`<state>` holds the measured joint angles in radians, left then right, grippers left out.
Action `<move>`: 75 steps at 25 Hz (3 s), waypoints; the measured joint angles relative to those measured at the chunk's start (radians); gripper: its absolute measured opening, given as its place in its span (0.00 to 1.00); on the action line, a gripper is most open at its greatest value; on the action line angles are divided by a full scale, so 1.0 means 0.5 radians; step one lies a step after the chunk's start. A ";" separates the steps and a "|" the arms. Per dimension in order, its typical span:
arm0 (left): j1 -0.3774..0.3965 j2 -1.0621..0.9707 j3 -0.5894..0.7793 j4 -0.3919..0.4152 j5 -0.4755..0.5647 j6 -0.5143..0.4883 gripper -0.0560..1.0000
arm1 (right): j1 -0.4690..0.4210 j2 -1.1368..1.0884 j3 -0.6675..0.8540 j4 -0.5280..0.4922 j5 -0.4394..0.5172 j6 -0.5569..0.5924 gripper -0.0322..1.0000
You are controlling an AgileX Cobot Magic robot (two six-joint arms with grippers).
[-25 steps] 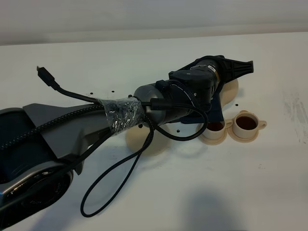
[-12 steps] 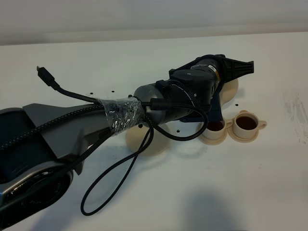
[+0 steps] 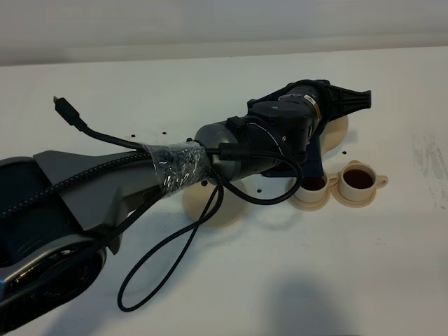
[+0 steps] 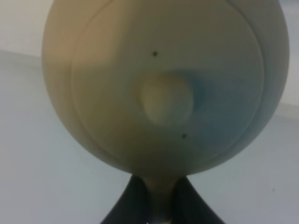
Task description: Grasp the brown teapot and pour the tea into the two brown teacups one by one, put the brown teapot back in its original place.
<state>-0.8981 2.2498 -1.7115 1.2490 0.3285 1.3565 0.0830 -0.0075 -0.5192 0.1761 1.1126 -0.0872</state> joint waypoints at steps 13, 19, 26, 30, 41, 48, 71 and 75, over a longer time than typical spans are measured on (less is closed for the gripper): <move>0.000 0.000 0.000 0.000 -0.004 0.006 0.13 | 0.000 0.000 0.000 0.000 0.000 0.000 0.23; 0.000 0.000 0.000 0.002 -0.004 0.006 0.13 | 0.000 0.000 0.000 0.000 0.000 0.000 0.23; 0.000 0.000 0.000 0.000 -0.004 0.006 0.13 | 0.000 0.000 0.000 0.000 0.000 0.000 0.23; 0.000 0.000 0.000 -0.039 -0.004 0.006 0.13 | 0.000 0.000 0.000 0.000 0.000 0.000 0.23; 0.000 0.000 0.000 -0.367 0.155 0.006 0.13 | 0.000 0.000 0.000 0.000 0.000 0.000 0.23; 0.002 -0.005 0.000 -0.533 0.282 -0.002 0.13 | 0.000 0.000 0.000 0.000 0.000 0.000 0.23; 0.000 -0.494 0.000 -2.122 1.602 -0.796 0.13 | 0.000 0.000 0.000 0.000 0.000 0.000 0.23; 0.000 -0.443 0.000 -2.318 1.660 -1.389 0.13 | 0.000 0.000 0.000 0.000 0.000 0.000 0.23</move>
<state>-0.8981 2.0283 -1.7114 0.0899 1.1586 0.6619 0.0830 -0.0075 -0.5192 0.1761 1.1126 -0.0872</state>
